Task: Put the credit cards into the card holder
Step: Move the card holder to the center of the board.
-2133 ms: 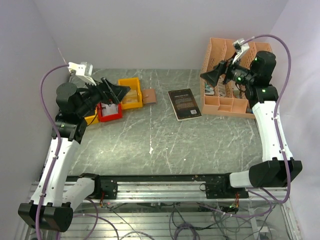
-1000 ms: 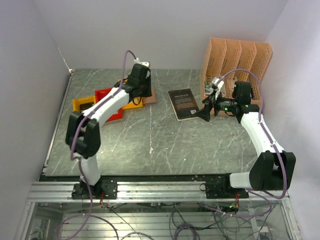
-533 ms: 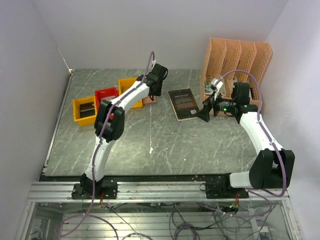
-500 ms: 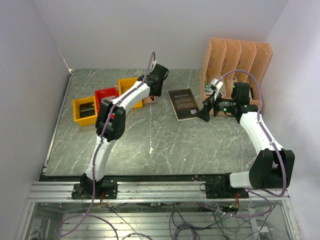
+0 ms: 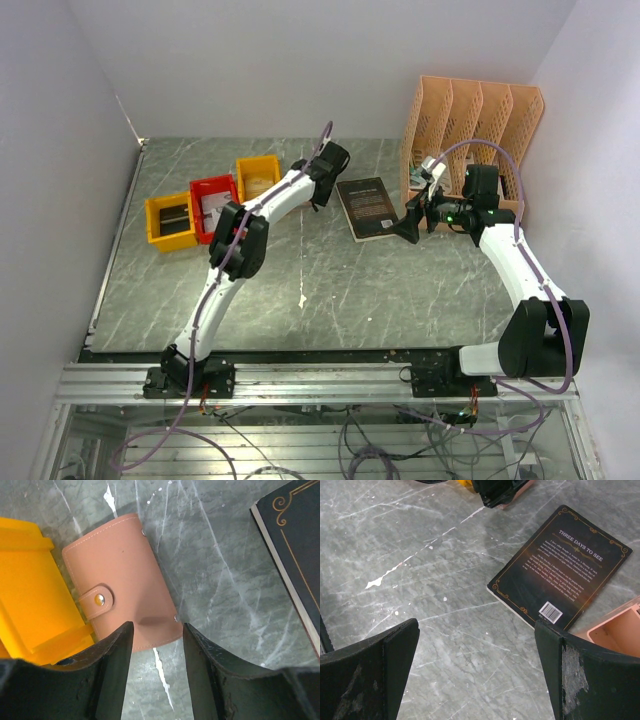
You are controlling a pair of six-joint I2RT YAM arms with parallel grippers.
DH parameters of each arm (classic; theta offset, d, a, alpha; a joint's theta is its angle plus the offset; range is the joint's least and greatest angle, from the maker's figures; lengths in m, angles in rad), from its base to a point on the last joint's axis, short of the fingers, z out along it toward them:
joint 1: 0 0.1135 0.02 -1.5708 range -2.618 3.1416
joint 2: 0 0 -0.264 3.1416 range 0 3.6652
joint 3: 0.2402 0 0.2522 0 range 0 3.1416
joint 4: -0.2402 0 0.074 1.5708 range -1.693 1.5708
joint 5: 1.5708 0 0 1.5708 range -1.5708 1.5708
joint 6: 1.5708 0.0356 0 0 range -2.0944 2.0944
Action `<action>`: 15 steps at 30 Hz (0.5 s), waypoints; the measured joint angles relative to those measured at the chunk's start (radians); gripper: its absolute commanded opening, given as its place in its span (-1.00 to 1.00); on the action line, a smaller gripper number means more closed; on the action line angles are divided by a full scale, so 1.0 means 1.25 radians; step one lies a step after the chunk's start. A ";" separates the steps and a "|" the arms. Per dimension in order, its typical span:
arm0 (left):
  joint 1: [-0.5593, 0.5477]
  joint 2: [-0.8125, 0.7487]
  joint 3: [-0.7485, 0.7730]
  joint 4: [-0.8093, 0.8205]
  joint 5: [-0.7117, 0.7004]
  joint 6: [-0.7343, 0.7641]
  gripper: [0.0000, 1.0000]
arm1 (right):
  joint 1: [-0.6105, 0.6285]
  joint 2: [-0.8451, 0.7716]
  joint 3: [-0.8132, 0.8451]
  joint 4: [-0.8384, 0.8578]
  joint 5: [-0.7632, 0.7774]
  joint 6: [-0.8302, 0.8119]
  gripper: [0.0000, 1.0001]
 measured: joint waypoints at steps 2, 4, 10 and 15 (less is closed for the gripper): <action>0.000 0.025 0.020 -0.004 -0.001 0.005 0.08 | 0.000 0.000 0.000 0.000 0.000 0.000 0.99; 0.000 0.036 0.027 -0.005 -0.001 0.007 0.02 | 0.000 0.000 0.000 0.000 0.000 0.000 0.99; 0.000 0.050 0.027 -0.002 -0.005 0.016 -0.49 | 0.002 0.000 0.000 0.000 0.000 -0.001 0.99; -0.005 0.037 0.002 0.021 -0.002 0.034 -0.86 | 0.002 0.000 0.000 0.000 0.000 -0.001 0.99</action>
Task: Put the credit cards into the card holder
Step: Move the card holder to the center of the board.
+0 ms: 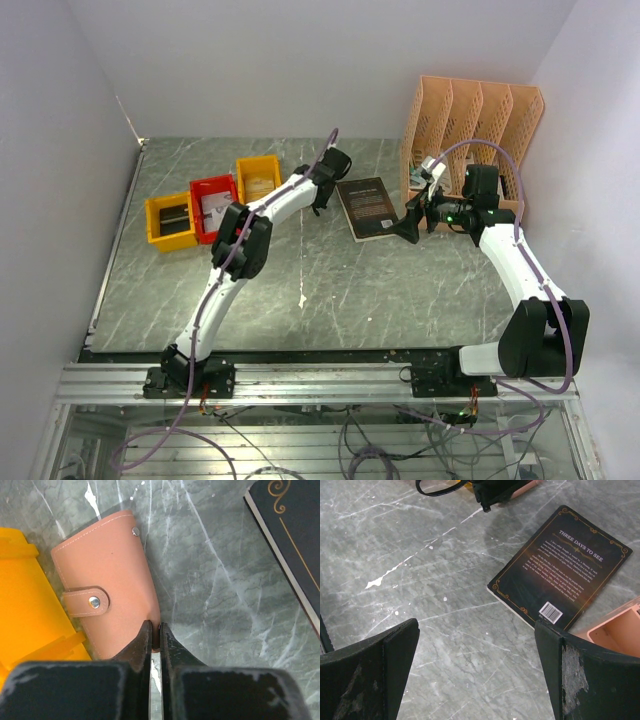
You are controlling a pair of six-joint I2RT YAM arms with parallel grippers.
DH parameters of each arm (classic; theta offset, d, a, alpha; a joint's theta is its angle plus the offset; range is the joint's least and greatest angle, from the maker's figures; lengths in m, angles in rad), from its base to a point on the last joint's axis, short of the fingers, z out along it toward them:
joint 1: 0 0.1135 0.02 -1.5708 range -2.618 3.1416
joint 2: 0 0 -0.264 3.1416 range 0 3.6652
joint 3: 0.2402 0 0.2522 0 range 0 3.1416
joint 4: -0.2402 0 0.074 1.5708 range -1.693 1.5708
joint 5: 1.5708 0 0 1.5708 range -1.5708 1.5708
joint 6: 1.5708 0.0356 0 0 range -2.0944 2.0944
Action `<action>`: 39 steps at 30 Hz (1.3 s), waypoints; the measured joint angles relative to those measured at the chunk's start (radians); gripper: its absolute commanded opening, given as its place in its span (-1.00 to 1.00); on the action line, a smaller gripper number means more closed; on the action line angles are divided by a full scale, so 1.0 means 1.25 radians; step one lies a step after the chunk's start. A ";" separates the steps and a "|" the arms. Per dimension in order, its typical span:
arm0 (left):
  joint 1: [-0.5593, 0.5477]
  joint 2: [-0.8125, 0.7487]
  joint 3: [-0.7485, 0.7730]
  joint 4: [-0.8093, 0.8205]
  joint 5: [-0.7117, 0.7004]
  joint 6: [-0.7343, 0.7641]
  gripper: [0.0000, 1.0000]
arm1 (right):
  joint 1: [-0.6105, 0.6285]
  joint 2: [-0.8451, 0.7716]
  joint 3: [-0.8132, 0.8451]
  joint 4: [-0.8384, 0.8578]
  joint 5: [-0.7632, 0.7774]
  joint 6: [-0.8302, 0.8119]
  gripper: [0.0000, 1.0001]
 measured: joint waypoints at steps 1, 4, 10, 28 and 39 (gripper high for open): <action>0.000 -0.009 -0.014 0.008 0.002 0.008 -0.86 | 0.000 0.000 0.000 0.000 0.000 0.000 0.99; -0.007 -0.052 -0.085 0.044 0.007 0.032 -0.86 | 0.000 0.002 0.000 0.000 -0.003 0.000 0.99; -0.044 -0.263 -0.380 0.153 0.025 0.097 -0.86 | 0.001 0.019 0.000 -0.004 -0.025 -0.010 0.99; -0.367 -0.758 -1.085 0.451 0.141 0.079 0.21 | 0.014 0.015 -0.009 -0.244 -0.132 -0.475 0.82; -0.348 -0.998 -1.196 0.595 0.142 -0.201 0.31 | 0.085 0.013 -0.108 -0.299 -0.140 -0.732 0.41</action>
